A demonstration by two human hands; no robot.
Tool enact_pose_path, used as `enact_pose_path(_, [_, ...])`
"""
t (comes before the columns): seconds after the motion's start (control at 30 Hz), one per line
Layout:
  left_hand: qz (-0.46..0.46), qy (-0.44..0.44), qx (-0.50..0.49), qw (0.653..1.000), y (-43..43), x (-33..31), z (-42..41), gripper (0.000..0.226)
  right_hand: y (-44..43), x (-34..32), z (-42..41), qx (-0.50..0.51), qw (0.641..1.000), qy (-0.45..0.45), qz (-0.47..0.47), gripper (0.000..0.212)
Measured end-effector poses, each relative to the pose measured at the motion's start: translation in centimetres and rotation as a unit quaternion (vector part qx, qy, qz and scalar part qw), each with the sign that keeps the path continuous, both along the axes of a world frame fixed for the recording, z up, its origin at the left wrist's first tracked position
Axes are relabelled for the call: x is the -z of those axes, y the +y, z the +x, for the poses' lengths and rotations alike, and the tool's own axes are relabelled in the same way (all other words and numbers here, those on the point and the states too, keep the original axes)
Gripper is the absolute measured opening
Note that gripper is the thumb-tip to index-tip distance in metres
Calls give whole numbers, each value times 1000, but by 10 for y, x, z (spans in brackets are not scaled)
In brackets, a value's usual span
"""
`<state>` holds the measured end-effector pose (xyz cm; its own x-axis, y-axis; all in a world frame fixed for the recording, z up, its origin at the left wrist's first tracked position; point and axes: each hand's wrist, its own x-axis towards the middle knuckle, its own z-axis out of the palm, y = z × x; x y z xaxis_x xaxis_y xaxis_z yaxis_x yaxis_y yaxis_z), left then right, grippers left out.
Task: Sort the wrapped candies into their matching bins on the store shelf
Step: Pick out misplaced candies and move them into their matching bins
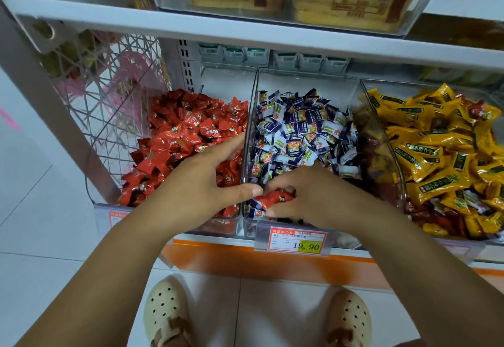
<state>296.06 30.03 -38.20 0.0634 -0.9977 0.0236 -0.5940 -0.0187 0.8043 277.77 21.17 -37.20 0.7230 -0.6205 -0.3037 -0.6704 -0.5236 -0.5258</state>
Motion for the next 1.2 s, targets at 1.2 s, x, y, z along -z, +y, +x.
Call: enact_pose_path(1.2, [20, 13, -54, 998, -10, 0, -7, 70, -37, 12, -27, -12, 955, 240, -172, 48])
